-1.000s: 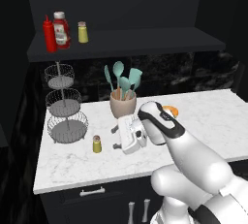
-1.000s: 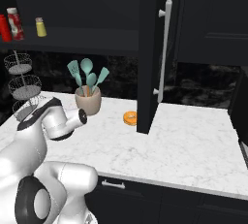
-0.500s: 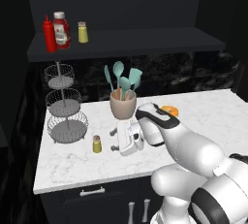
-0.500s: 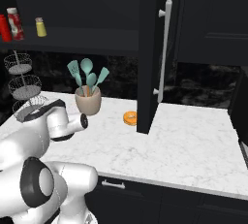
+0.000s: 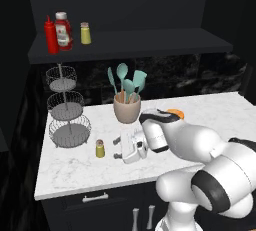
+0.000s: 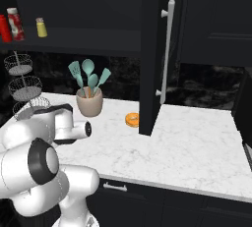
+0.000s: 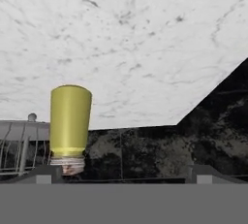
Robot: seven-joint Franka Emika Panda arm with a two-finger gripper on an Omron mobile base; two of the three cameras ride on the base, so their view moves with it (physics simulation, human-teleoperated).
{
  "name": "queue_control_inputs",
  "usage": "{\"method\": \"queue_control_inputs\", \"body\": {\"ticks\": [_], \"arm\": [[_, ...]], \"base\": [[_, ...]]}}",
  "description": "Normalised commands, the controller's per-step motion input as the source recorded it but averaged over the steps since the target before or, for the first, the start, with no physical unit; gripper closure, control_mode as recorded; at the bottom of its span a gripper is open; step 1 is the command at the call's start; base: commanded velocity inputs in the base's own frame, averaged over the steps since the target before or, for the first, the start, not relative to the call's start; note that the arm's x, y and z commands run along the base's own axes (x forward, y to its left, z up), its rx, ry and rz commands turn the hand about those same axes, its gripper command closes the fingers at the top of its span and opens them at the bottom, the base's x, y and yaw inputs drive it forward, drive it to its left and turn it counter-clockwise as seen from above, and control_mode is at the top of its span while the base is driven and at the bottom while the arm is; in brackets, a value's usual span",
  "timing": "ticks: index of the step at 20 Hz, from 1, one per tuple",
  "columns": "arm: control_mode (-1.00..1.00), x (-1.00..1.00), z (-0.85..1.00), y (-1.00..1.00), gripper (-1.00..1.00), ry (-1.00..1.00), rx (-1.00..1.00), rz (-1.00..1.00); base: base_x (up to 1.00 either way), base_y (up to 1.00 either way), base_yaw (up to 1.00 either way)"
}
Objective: Put the shaker and condiment bottle from the counter next to their counterparts in the cabinet.
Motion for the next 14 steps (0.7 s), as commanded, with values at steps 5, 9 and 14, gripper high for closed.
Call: {"method": "queue_control_inputs", "body": {"ticks": [5,9,14], "arm": [[-1.0,0.08,-0.1,0.12,-1.0,0.04,0.04,0.0],[-1.0,0.15,0.0,0.16,-1.0,0.02,0.04,0.0],[-1.0,0.24,0.0,0.12,-1.0,0.01,0.03,0.0]], "base": [[0.0,0.0,0.0],[0.0,0.0,0.0],[0.0,0.0,0.0]]}}
